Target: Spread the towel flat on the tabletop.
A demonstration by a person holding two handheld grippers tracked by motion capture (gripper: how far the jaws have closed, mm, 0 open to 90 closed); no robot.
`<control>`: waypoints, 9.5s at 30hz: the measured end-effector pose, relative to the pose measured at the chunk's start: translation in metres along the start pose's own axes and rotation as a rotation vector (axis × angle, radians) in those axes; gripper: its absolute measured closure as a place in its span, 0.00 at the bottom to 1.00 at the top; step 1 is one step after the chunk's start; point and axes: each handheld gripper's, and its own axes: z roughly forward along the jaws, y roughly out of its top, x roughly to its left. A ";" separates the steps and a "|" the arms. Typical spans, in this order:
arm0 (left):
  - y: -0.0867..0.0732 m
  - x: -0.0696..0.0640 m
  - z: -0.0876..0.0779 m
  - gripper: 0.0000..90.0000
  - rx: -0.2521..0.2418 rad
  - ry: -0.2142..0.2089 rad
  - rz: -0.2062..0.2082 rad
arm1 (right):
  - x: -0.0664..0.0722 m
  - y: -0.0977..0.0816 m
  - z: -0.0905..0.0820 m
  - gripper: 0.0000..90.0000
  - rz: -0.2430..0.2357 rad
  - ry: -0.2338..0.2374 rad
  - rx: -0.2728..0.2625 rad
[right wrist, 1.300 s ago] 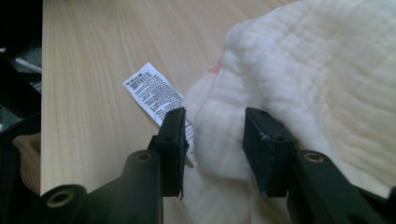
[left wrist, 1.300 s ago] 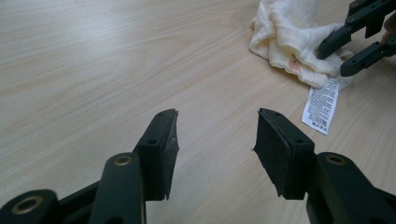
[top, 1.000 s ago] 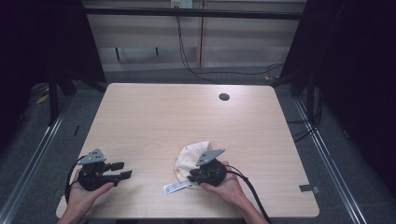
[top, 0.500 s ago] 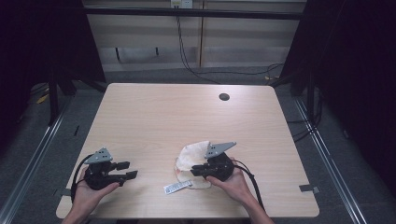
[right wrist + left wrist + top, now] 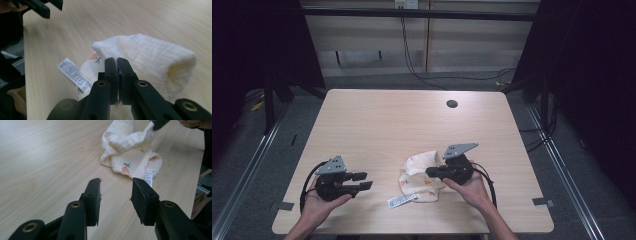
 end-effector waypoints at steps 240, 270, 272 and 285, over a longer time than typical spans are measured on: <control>-0.005 0.019 0.053 0.65 0.177 -0.069 -0.051 | -0.019 -0.058 -0.030 0.73 0.184 -0.140 0.095; -0.008 0.012 0.067 0.94 0.216 -0.037 0.047 | 0.002 -0.076 -0.020 0.99 0.109 -0.118 0.212; -0.008 0.011 0.067 0.94 0.221 -0.039 0.050 | 0.004 -0.076 -0.021 0.99 0.118 -0.103 0.215; -0.013 0.013 0.060 0.97 0.234 -0.075 0.014 | 0.002 -0.077 -0.029 0.87 0.161 -0.077 0.164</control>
